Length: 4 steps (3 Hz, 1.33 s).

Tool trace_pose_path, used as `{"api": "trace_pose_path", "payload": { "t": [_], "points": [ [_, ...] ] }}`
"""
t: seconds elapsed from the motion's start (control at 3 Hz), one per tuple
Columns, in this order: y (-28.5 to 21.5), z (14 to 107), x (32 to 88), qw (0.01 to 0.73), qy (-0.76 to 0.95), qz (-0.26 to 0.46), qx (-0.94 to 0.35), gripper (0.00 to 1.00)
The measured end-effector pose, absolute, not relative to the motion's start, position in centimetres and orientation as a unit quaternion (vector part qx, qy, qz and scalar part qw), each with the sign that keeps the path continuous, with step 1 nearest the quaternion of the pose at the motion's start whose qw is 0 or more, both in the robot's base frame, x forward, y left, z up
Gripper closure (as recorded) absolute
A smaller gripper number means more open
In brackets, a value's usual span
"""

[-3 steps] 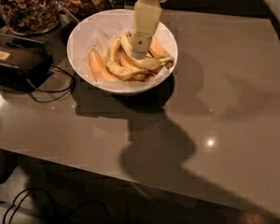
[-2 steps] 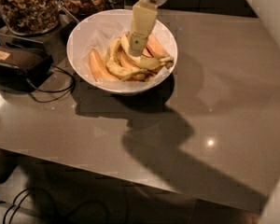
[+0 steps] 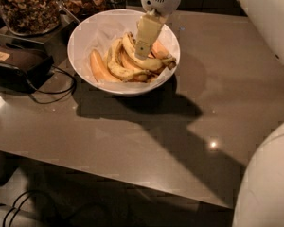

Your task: Pick banana from white bowl

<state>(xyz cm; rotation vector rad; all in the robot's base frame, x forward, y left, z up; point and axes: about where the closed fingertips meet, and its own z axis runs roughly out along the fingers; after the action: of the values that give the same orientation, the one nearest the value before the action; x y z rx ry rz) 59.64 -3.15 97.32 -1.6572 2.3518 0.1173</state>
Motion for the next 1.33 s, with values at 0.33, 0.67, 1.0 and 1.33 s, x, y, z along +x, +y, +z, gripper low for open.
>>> {"api": "trace_pose_path", "payload": {
  "t": [0.33,0.67,1.0,1.33],
  "points": [
    [-2.9,96.3,59.9,0.121,0.813,0.052,-0.567,0.35],
    [-2.4,95.7,60.2,0.115,0.812,0.055,-0.570,0.42],
    [-2.0,95.3,60.5,0.109,0.811,0.056,-0.572,0.50],
    [-1.4,94.7,60.9,0.102,0.811,0.055,-0.574,0.49]
  ]
}}
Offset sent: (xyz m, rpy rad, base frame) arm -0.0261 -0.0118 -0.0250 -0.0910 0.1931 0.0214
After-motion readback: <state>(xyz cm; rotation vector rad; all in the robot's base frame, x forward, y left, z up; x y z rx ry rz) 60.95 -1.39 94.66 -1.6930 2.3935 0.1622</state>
